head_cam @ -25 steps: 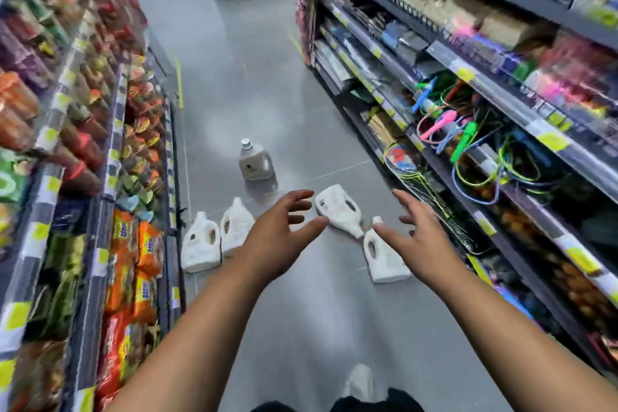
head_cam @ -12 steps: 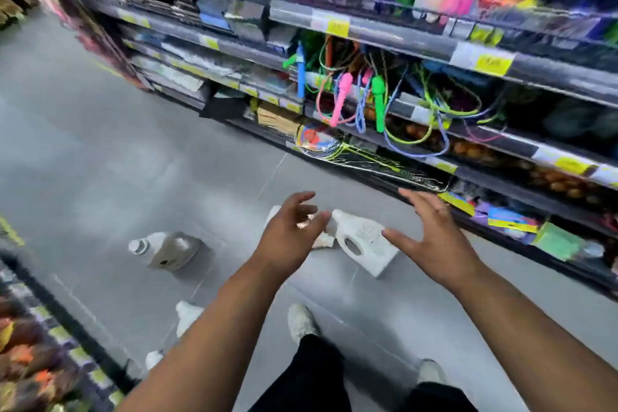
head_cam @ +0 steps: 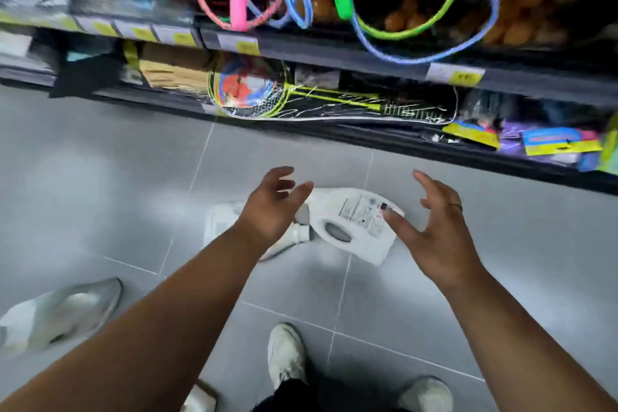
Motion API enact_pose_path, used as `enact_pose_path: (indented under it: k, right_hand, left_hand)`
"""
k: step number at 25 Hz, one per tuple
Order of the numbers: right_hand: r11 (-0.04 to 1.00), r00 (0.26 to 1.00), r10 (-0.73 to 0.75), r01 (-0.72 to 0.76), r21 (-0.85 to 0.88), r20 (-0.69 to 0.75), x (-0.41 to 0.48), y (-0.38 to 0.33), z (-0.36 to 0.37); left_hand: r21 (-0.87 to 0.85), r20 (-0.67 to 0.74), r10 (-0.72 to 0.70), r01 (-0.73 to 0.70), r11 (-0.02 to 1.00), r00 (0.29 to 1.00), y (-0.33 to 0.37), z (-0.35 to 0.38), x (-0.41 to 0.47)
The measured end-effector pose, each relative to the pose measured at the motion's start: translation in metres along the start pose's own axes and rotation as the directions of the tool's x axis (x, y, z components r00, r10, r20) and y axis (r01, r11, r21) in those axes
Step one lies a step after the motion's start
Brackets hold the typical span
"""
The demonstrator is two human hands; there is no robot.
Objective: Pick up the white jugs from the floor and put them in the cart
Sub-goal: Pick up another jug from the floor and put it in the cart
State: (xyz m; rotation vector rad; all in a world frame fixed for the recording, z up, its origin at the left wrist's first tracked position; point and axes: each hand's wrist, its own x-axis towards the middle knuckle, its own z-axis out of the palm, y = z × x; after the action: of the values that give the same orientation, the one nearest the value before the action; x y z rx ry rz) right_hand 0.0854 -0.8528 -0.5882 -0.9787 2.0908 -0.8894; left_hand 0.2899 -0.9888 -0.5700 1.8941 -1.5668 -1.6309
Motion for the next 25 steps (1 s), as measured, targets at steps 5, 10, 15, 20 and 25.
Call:
enact_pose_path:
  k: [5, 10, 15, 20, 25]
  right_hand:
    - [0.998, 0.997, 0.062, -0.063, -0.023, -0.045, 0.037, 0.159, 0.102]
    - [0.994, 0.988, 0.096, -0.101, -0.035, -0.12, 0.059, 0.279, 0.188]
    - [0.993, 0.972, 0.067, -0.045, 0.105, -0.223, 0.078, 0.331, 0.232]
    - [0.949, 0.96, 0.105, -0.019, 0.314, -0.261, 0.082, 0.325, 0.237]
    - [0.77, 0.952, 0.244, -0.075, 0.634, -0.184, 0.079, 0.33, 0.242]
  left_hand:
    - [0.045, -0.021, 0.043, -0.042, 0.998, 0.999, -0.124, 0.065, 0.119]
    - [0.299, -0.02, 0.011, -0.005, 0.954, 1.0, -0.22, 0.117, 0.208]
    - [0.128, 0.041, 0.065, -0.069, 0.989, 0.997, -0.263, 0.147, 0.27]
    - [-0.072, 0.011, 0.09, -0.089, 0.993, 0.996, -0.261, 0.158, 0.281]
    - [-0.052, 0.035, 0.117, -0.115, 0.992, 0.993, -0.265, 0.158, 0.281]
